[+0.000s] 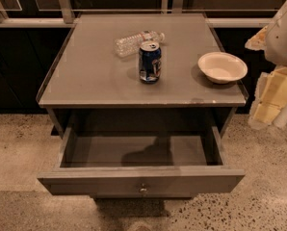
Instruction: Place pepsi can into top drawer
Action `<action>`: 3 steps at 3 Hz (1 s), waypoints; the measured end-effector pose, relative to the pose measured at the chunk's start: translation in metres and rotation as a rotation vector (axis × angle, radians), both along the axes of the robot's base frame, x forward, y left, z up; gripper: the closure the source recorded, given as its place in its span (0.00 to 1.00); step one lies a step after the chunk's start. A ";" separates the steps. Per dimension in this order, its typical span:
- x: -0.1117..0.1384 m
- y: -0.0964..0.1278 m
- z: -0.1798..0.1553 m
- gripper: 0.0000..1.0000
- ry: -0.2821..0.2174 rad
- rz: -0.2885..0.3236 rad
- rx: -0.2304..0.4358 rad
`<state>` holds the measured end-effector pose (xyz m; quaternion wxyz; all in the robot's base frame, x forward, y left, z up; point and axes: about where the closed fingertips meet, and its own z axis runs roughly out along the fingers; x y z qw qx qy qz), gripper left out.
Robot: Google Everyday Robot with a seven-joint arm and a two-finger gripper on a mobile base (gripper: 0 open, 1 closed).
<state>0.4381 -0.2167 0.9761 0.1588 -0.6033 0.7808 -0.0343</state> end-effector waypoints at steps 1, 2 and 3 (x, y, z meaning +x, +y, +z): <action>0.000 0.000 0.000 0.00 0.000 0.000 0.000; 0.005 0.002 0.001 0.00 -0.021 0.008 0.031; 0.037 0.010 0.000 0.00 -0.067 0.044 0.095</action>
Offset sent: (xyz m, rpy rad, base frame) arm 0.0117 0.0036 -0.0037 0.0749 -0.0280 0.0218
